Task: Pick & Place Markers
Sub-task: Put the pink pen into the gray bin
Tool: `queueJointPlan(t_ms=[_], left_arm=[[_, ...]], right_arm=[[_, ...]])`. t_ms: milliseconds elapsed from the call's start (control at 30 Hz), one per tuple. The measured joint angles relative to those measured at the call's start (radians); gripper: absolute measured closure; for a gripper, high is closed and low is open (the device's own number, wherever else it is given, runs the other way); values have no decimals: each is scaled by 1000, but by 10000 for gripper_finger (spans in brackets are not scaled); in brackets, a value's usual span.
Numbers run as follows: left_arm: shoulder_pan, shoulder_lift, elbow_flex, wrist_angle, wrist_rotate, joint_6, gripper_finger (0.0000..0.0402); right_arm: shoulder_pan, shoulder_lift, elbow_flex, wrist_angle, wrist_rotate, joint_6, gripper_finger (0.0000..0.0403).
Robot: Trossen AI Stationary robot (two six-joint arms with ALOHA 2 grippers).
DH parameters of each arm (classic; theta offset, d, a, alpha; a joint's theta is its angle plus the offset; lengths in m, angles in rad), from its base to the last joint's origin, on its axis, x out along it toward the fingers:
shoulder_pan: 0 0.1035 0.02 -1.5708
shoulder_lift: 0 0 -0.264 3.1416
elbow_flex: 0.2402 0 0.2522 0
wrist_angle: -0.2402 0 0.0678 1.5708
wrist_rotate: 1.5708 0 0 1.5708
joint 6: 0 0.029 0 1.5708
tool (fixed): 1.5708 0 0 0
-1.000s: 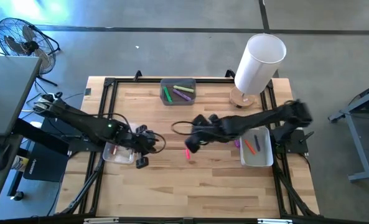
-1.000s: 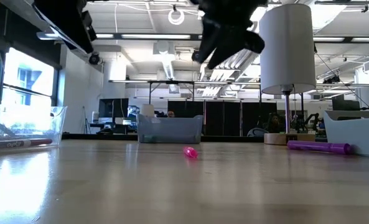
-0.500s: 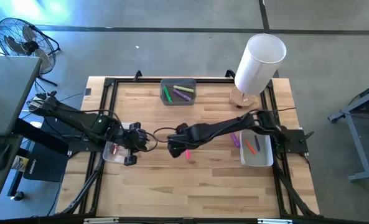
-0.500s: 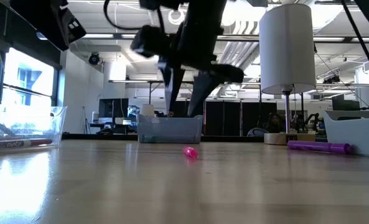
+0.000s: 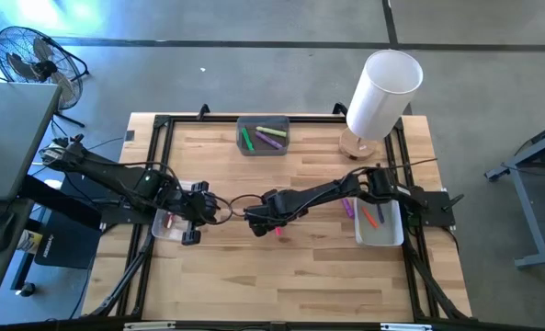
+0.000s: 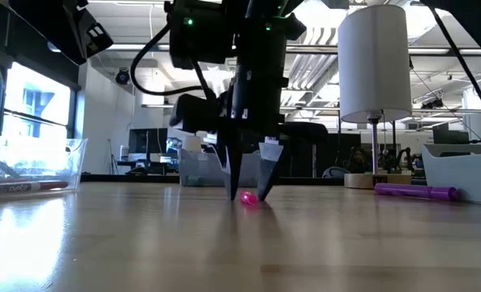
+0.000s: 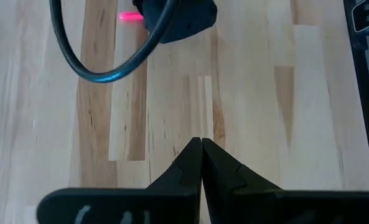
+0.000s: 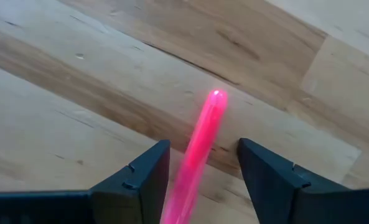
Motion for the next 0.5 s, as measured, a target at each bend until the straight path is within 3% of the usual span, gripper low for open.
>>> queueJointPlan(t_ms=[133, 333, 500], left_arm=[[0, 0, 0, -3, 0, 0, 401], [0, 0, 0, -5, -3, 0, 401], [0, 0, 0, -5, -4, 0, 401]], right_arm=[[3, 10, 0, -2, -2, -10, 259], [9, 8, -59, 15, -12, -36, 369], [19, -3, -73, 17, -51, -113, 379]])
